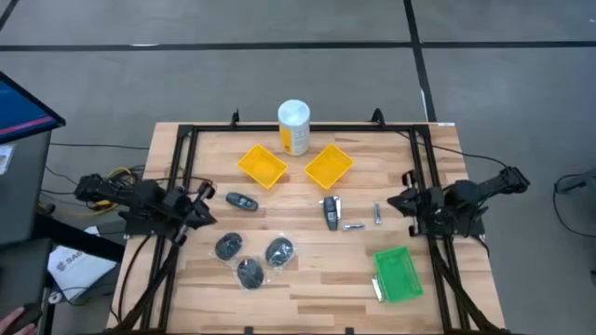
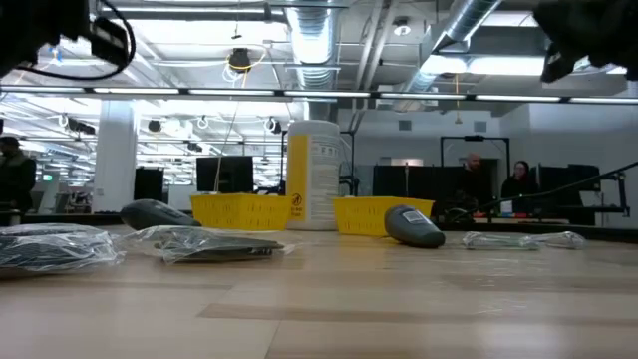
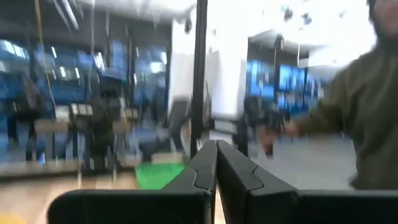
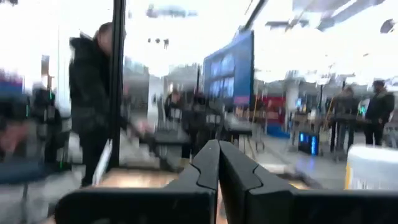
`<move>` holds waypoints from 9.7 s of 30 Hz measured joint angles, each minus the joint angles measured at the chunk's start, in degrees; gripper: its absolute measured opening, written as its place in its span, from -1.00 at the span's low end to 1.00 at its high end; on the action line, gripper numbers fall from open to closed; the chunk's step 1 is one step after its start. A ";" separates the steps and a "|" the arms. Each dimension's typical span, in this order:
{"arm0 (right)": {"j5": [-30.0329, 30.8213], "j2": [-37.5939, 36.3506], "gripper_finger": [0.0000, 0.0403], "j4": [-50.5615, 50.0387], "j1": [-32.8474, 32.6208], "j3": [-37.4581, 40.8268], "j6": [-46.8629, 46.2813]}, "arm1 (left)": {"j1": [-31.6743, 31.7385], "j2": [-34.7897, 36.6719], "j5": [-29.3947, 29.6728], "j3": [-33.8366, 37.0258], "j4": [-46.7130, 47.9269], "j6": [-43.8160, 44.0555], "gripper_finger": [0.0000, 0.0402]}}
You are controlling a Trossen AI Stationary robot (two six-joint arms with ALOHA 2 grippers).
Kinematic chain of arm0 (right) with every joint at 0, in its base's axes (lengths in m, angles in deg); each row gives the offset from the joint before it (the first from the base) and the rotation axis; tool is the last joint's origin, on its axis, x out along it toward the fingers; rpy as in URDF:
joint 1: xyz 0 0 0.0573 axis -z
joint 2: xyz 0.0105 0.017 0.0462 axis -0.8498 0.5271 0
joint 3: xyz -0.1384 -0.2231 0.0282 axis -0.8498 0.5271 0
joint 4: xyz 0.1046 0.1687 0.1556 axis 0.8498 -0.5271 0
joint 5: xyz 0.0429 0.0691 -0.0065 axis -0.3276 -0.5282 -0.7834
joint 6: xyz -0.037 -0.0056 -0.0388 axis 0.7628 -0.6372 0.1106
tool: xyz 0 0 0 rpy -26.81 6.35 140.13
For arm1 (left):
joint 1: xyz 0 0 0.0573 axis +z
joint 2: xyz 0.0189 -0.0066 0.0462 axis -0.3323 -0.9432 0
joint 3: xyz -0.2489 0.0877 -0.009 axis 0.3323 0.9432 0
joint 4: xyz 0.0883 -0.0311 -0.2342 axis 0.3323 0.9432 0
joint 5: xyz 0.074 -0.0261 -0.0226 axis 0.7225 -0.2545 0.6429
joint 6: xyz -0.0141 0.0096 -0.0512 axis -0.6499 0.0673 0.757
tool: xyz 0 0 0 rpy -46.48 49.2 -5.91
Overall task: Pick & Place Travel size toiletries
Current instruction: Put the nail cutter into the green bin
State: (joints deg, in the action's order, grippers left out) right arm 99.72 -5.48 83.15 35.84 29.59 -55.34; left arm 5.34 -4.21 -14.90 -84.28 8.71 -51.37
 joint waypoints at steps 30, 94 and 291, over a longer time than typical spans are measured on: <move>14.25 60.02 -0.39 -108.43 14.61 -81.33 -62.45 | 0.00 -0.86 5.28 -4.11 -2.58 0.92 -0.99; -21.37 84.92 -0.80 -64.41 25.86 -38.50 -71.87 | 0.00 -0.83 5.69 -4.15 -2.50 -1.77 -0.99; -27.39 90.25 -0.80 -78.39 -18.88 -54.87 -102.59 | 0.00 -0.85 3.87 -4.11 -2.83 -2.60 -0.99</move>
State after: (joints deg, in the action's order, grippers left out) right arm 72.33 84.77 4.77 16.96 -25.28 -157.93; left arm 5.34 -5.06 -11.03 -88.39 5.89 -53.97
